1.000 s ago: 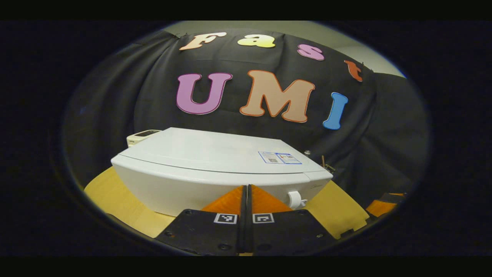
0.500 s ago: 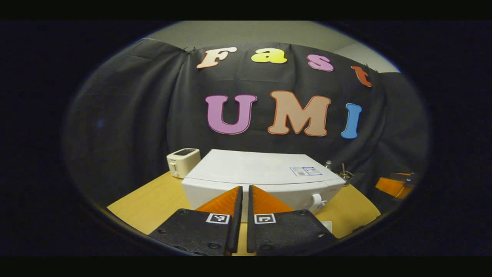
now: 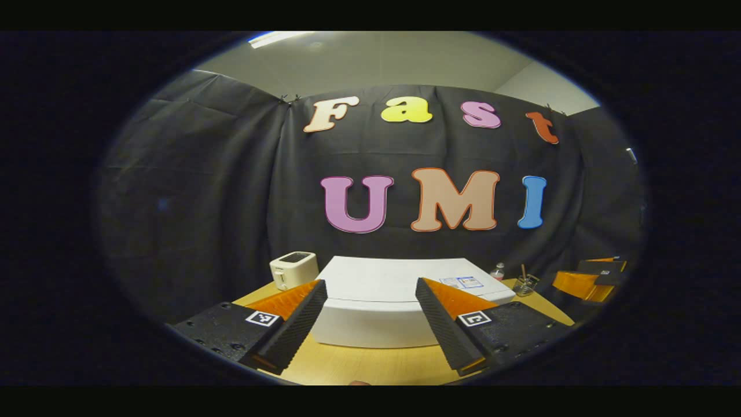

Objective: Open the microwave oven with the left hand, put the food in, and close the microwave oven.

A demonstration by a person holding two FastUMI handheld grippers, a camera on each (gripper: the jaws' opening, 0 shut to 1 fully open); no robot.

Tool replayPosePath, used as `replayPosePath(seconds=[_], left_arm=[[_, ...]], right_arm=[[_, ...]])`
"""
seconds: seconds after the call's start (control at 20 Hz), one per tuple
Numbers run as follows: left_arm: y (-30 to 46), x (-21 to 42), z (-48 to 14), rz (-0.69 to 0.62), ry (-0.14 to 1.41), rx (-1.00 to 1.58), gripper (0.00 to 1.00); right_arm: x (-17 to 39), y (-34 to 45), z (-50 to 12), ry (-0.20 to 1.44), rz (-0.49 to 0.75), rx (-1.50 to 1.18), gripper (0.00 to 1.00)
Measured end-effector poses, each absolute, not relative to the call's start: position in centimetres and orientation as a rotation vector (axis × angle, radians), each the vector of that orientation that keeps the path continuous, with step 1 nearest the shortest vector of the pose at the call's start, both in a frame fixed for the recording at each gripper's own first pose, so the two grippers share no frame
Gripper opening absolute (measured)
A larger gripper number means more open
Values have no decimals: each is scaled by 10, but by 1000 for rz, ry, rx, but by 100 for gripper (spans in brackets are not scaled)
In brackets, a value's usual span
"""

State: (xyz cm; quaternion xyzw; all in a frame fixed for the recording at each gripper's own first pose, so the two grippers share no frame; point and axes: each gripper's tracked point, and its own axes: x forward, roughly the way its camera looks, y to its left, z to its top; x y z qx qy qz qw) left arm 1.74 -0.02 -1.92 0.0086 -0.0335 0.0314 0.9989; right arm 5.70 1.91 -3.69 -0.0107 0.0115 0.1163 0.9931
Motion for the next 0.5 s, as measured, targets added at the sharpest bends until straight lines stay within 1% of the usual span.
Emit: replayPosePath(seconds=[0.05,0.1,0.15,0.2,0.25,0.35,0.4,0.45,0.5], left_arm=[[-2,18,-20,59,-66,23,96],[-4,20,-20,56,-66,27,96],[-5,21,-19,50,-65,28,96],[-7,23,-19,46,-65,29,96],[-9,25,-19,43,-64,28,96],[-11,30,-22,36,-54,29,96],[-12,32,-23,31,-50,30,96],[-14,34,-23,24,-44,28,96],[-15,37,-25,16,-40,25,96]], right_arm=[[59,18,-37,23,231,-29,92],[60,18,-38,25,230,-31,99],[61,18,-36,21,232,-30,92],[60,18,-34,18,229,-28,92],[61,17,-34,16,229,-27,99],[61,16,-32,14,224,-23,99],[60,14,-30,13,218,-21,92],[61,13,-30,11,212,-16,92],[61,12,-28,7,206,-10,99]])
